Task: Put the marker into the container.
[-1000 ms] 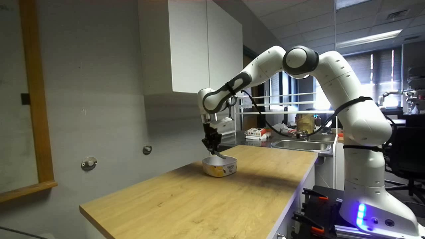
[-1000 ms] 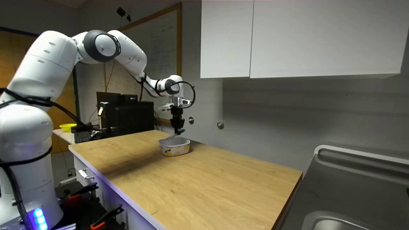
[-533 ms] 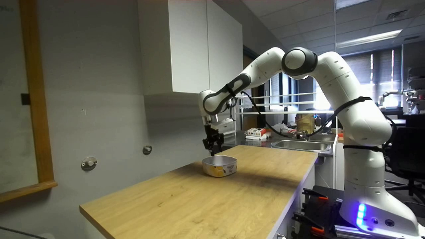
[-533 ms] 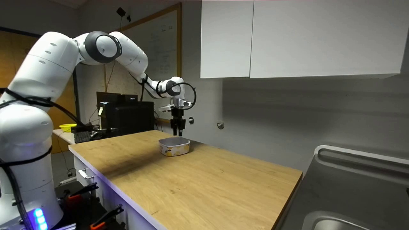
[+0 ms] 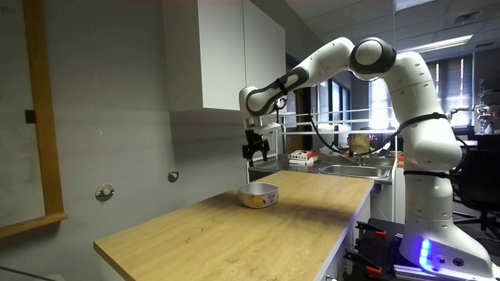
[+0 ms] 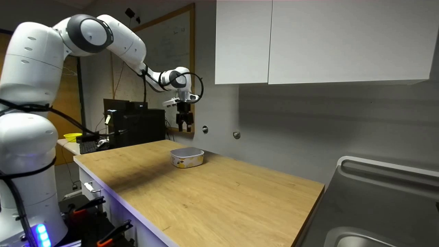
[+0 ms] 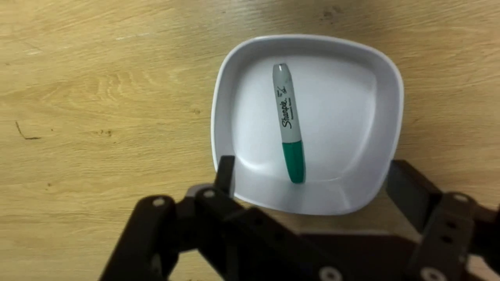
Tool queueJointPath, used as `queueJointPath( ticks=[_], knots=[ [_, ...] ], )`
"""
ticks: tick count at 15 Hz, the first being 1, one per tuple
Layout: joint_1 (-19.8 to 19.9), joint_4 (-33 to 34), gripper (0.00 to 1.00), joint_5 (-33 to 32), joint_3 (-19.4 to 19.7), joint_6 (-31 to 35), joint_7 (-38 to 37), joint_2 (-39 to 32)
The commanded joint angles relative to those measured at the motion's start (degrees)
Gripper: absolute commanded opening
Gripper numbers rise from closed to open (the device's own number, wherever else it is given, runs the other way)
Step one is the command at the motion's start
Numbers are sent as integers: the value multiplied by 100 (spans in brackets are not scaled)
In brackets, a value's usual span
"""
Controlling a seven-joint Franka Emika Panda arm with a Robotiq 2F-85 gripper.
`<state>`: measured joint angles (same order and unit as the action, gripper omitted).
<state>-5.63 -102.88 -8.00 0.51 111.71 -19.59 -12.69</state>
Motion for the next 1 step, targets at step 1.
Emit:
queueJointPath(
  ticks=[1],
  knots=[
    [100,-1083,100,315,-74,163,90,1087]
  ],
)
